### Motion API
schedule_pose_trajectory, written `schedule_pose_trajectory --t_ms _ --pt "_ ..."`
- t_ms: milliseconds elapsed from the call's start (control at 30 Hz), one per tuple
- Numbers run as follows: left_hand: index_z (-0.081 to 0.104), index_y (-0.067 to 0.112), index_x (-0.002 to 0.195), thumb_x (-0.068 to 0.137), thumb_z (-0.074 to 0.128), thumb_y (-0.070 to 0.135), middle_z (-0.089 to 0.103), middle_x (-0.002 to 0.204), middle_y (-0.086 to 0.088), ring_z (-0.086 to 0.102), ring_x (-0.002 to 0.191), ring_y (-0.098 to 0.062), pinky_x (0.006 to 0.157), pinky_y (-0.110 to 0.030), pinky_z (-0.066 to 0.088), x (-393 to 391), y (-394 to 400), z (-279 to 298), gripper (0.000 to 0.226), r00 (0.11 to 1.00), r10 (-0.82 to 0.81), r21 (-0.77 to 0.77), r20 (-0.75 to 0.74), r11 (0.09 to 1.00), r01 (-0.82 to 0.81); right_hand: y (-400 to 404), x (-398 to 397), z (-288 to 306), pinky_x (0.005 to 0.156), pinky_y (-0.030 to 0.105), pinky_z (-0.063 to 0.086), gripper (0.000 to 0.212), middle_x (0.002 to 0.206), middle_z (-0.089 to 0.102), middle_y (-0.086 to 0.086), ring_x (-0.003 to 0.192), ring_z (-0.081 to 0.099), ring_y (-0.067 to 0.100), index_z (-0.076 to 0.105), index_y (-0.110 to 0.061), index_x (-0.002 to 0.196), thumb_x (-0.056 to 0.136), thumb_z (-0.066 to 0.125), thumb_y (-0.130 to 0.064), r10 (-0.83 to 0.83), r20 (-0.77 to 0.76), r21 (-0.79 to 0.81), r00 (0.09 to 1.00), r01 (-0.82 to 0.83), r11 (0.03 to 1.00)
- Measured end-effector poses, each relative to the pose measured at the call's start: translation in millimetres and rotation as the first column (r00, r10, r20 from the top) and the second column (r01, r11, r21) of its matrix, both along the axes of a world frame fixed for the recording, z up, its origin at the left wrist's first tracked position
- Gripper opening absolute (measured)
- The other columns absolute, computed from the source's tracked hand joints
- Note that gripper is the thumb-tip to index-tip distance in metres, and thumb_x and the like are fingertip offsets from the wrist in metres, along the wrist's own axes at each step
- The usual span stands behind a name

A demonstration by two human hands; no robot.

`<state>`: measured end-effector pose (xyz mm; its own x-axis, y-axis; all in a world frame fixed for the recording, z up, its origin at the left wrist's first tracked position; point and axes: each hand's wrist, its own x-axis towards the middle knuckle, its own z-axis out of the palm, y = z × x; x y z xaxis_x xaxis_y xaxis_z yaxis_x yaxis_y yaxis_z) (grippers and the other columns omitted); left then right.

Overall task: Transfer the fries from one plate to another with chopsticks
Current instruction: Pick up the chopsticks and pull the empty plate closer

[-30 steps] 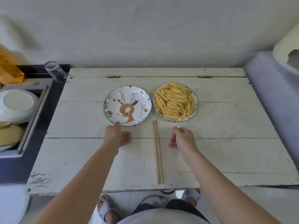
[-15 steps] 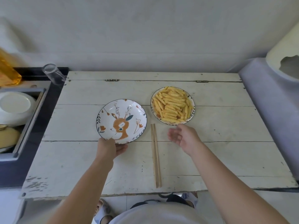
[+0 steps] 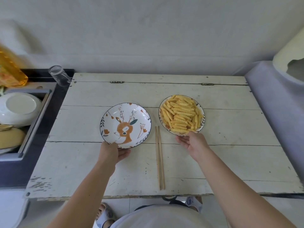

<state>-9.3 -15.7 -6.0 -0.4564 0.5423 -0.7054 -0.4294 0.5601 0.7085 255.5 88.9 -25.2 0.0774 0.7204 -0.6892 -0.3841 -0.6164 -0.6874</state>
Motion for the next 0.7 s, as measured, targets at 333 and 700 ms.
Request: schedule_pose_trajectory --t_ms 333,700 --pt "0.058 0.0 0.128 0.102 0.03 -0.003 0.072 0.099 -0.029 0.075 0.075 -0.035 0.059 -0.035 0.064 0 -2 -3 0.038 1.0 -0.001 -0.047 -0.02 0.999 0.0 -104 -54 16 0.06 0.036 0.044 0.031 0.099 0.053 0.0 0.077 0.058 0.023 0.045 -0.017 0.114 0.096 0.049 -0.042 0.391 0.911 -0.315 -0.131 -0.833 0.454" --pt "0.062 0.005 0.104 0.103 0.033 -0.001 0.074 0.092 -0.026 0.074 0.081 -0.037 0.071 -0.042 0.062 -2 -3 6 0.029 0.997 -0.073 -0.091 -0.02 0.993 0.071 -116 -37 7 0.072 0.031 0.042 0.086 0.13 0.043 0.015 0.108 0.052 0.028 0.006 -0.003 0.155 0.088 0.061 -0.004 0.393 0.817 -0.567 -0.422 -0.713 0.413"
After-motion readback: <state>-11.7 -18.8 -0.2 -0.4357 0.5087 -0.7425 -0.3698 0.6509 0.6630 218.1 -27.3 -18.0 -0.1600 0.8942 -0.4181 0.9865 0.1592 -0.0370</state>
